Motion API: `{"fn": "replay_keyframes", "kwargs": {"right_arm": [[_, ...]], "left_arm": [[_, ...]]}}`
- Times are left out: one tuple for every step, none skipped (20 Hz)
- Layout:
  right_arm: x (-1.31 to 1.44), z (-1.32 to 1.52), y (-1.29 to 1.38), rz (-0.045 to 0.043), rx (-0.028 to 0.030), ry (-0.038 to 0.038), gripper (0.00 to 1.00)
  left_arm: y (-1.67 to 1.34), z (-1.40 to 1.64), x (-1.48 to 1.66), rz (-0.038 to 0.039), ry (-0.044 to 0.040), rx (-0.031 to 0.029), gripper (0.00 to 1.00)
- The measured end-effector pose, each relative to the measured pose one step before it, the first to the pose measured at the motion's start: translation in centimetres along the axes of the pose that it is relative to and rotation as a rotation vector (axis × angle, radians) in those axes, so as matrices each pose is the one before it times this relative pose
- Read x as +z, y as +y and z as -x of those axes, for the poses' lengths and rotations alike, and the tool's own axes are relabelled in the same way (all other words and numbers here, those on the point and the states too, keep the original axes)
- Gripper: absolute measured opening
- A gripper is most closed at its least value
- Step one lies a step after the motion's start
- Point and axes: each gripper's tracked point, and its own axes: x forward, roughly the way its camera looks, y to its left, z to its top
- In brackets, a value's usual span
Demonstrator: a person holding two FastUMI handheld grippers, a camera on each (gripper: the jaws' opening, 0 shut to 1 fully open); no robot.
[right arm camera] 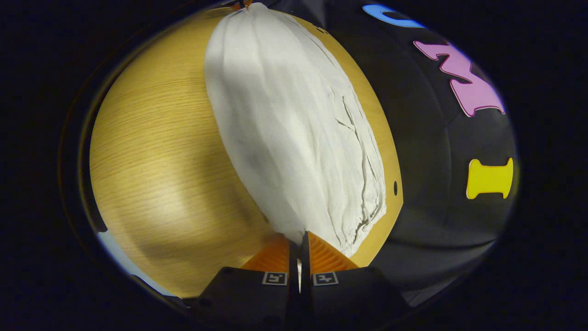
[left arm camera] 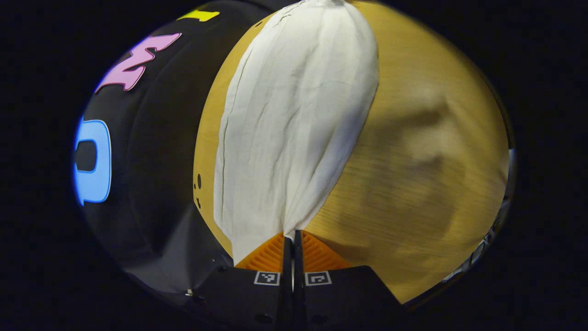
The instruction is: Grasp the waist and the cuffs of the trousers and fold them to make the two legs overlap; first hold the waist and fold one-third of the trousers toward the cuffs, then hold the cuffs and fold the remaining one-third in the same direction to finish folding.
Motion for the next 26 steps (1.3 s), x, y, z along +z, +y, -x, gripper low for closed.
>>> {"fn": "replay_keyframes", "kwargs": {"right_arm": [[0.307, 0.329, -0.698, -0.00780, -0.02008, -0.01593, 0.05], [0.236, 0.519, -0.577, -0.00786, -0.00967, -0.00936, 0.05], [0.282, 0.416, -0.695, -0.00845, -0.01199, -0.01235, 0.05], [0.409, 0.417, -0.826, -0.00972, -0.01354, -0.01243, 0.05], [0.454, 0.293, -0.858, -0.01162, -0.01682, -0.01367, 0.05], [0.428, 0.187, -0.895, -0.01850, -0.01334, -0.00819, 0.05], [0.356, -0.016, -0.847, -0.02088, -0.01256, -0.00539, 0.05], [0.349, -0.095, -1.069, -0.01741, -0.01636, -0.00592, 0.05], [0.379, -0.295, -1.086, -0.02035, -0.01779, -0.00552, 0.05], [0.274, -0.413, -0.970, -0.02398, -0.01072, -0.00057, 0.05], [0.481, -0.372, -1.047, -0.02134, -0.01381, -0.00294, 0.05], [0.465, -0.478, -1.065, -0.01004, -0.01621, -0.00659, 0.05], [0.662, -0.634, -1.090, -0.01457, -0.01306, -0.00927, 0.05], [0.607, -0.531, -0.721, -0.01228, -0.00764, -0.00741, 0.05], [0.659, -0.791, -0.922, -0.01156, -0.00734, -0.00791, 0.05], [0.429, -0.693, -0.652, -0.00874, -0.00565, -0.00487, 0.05], [0.260, -0.884, -0.480, -0.00792, -0.00299, 0.00135, 0.05], [0.144, -0.826, -0.278, -0.00856, 0.00127, 0.00248, 0.05], [0.105, -0.895, -0.174, -0.00784, 0.00367, 0.00523, 0.05], [0.079, -0.875, 0.066, -0.00694, 0.00577, 0.00379, 0.05], [-0.118, -0.896, 0.064, -0.00130, 0.00696, 0.00537, 0.05], [-0.103, -0.830, 0.140, 0.00217, 0.00700, 0.00589, 0.14], [-0.101, -0.890, 0.303, 0.00361, 0.01024, 0.00601, 0.05], [-0.100, -0.733, 0.288, 0.00284, 0.00825, 0.00415, 0.05], [-0.097, -0.756, 0.124, 0.00355, 0.00349, 0.00187, 0.05], [-0.015, -0.431, 0.003, 0.00252, -0.00084, -0.00587, 0.05]], "left_arm": [[0.006, 0.133, 0.202, 0.04173, -0.00406, -0.01517, 0.06], [0.260, 0.212, 0.058, 0.03252, -0.00150, -0.00320, 0.06], [0.240, 0.256, 0.230, 0.02503, -0.00451, 0.00349, 0.05], [0.614, 0.709, 0.050, 0.01895, -0.00690, 0.00942, 0.05], [0.926, 0.543, 0.274, 0.01745, -0.00788, 0.01953, 0.05], [1.141, 0.242, 0.271, 0.01941, -0.00698, 0.02388, 0.05], [0.892, 0.175, 0.427, 0.01818, -0.00325, 0.01459, 0.05], [0.924, 0.124, 0.426, 0.01562, -0.00416, 0.01198, 0.05], [0.870, -0.001, 0.387, 0.00780, -0.00012, 0.00938, 0.05], [1.046, -0.025, 0.313, 0.00293, 0.00003, 0.01228, 0.05], [1.002, -0.226, 0.204, 0.00237, 0.00622, 0.00960, 0.05], [1.164, -0.279, 0.309, 0.00502, 0.00326, 0.00994, 0.05], [0.970, -0.365, 0.343, 0.00932, 0.00430, 0.00683, 0.05], [0.943, -0.369, 0.344, 0.01269, -0.00164, 0.00449, 0.05], [0.804, -0.492, 0.422, 0.01115, 0.00081, 0.00533, 0.05], [0.739, -0.502, 0.230, 0.01081, 0.00667, 0.00354, 0.05], [0.473, -0.620, 0.345, 0.01134, 0.00333, 0.00074, 0.05], [0.345, -0.596, 0.221, 0.00954, 0.00815, -0.00273, 0.05], [0.206, -0.671, 0.238, 0.00451, 0.00684, -0.00469, 0.05], [0.054, -0.656, 0.201, 0.00149, 0.01021, -0.00770, 0.05], [0.016, -0.684, 0.124, -0.00134, 0.00971, -0.00851, 0.05], [0.014, -0.693, 0.024, -0.00380, 0.01033, -0.00737, 0.05], [-0.048, -0.784, 0.005, -0.00575, 0.01366, -0.00942, 0.05], [-0.003, -0.726, 0.034, -0.00010, 0.01226, -0.00811, 0.05], [0.021, -0.698, 0.152, 0.00314, 0.00630, -0.00553, 0.05], [0.148, -0.547, 0.082, -0.00073, 0.00623, -0.00123, 0.05]]}}
